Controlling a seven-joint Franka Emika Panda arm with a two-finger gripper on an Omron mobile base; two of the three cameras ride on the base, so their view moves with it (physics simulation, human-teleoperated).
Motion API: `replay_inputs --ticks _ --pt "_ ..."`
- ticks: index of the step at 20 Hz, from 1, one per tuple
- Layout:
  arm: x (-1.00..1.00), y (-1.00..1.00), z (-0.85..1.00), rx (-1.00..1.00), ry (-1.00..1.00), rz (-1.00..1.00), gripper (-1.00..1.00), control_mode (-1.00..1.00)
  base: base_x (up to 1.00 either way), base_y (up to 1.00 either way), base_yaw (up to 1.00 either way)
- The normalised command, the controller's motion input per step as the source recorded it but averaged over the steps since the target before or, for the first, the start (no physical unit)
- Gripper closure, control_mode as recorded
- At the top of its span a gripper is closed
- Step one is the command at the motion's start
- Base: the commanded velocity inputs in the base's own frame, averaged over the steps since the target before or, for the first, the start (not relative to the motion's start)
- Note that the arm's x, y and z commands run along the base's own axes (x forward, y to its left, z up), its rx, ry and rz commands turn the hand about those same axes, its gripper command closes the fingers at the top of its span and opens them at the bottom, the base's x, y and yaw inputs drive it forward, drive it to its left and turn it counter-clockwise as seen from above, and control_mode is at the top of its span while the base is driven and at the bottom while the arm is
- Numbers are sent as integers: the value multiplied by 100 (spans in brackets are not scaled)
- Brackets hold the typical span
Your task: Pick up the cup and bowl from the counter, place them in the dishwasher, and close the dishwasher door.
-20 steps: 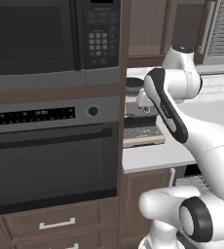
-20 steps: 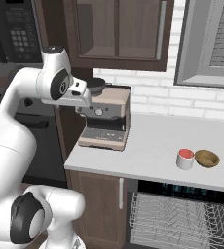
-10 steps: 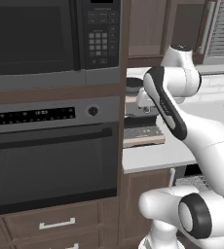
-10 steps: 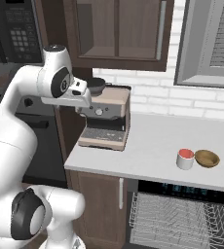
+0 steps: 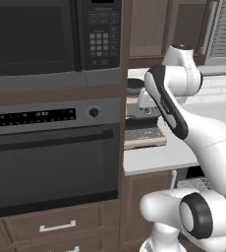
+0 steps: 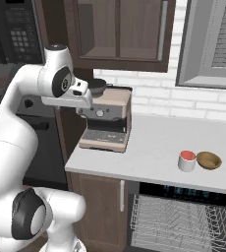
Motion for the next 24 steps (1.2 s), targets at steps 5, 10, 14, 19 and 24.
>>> replay_inputs --ticks 5,10,14,19,24 --pt "-7 0 0 0 0 0 -100 -100 0 0 0" --pt "-27 -19 3 1 0 0 -100 -100 0 0 0" --pt "-47 -58 7 5 0 -9 -100 -100 0 0 0" --pt "-33 -66 1 5 0 -10 -100 -100 0 0 0" --pt "-6 -64 0 1 0 -18 -100 -100 0 0 0"
